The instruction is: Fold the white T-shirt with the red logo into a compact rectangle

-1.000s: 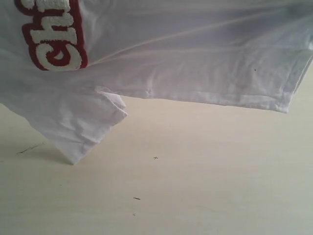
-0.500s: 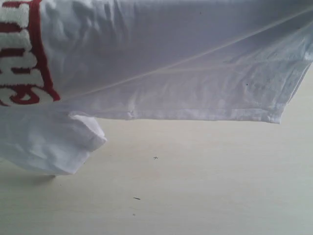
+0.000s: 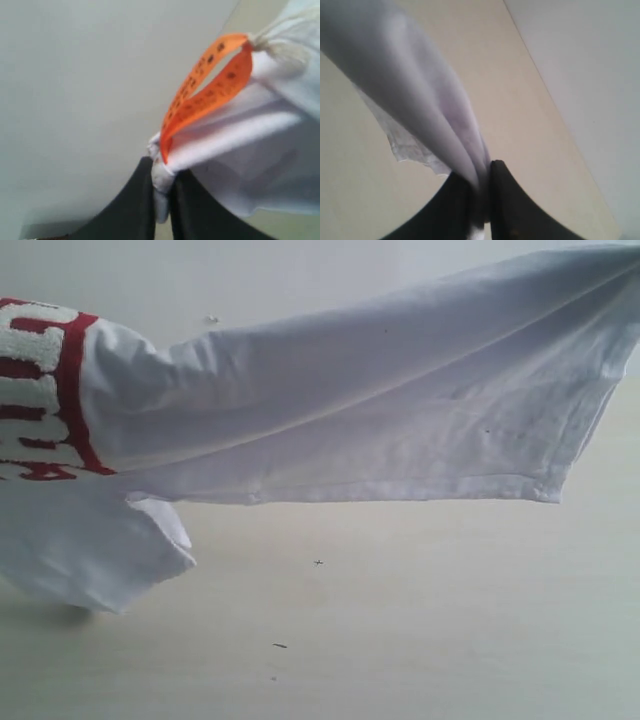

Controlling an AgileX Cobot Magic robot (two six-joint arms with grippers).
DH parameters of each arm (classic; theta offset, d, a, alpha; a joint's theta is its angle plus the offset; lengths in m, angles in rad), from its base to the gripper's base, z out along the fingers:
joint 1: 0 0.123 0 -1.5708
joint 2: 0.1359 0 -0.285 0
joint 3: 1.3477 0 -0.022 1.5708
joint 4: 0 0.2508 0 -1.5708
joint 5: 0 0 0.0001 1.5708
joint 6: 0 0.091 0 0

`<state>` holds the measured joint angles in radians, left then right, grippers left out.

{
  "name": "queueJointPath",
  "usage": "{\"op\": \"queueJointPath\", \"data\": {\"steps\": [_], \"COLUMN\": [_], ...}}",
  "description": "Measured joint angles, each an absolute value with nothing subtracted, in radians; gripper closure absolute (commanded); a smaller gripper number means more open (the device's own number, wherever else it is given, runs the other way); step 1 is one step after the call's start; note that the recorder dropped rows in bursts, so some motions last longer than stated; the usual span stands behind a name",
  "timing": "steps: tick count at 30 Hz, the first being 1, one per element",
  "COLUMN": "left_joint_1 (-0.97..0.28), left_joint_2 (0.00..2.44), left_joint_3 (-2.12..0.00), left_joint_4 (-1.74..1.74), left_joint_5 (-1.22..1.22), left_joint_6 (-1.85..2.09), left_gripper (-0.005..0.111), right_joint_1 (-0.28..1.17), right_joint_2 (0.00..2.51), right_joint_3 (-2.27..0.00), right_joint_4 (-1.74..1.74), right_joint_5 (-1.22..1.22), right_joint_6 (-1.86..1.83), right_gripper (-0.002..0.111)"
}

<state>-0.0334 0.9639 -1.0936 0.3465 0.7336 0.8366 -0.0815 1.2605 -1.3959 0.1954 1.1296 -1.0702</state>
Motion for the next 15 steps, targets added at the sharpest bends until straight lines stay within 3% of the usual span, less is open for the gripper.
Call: {"op": "queueJointPath", "data": {"steps": [15], "left_joint_1": [-0.033], "left_joint_2": [1.191], "left_joint_3": [-1.094], "left_joint_4": [0.254], "left_joint_5": [0.747], "left_joint_6": [1.014], "left_gripper": [0.107], "right_joint_1": [-0.082], "right_joint_2": [1.466], "right_joint_3": [-1.396], "right_joint_4": [0.109], "right_joint_5": [1.120], "right_joint_6": [-0.844], "right_gripper": [0.108]}}
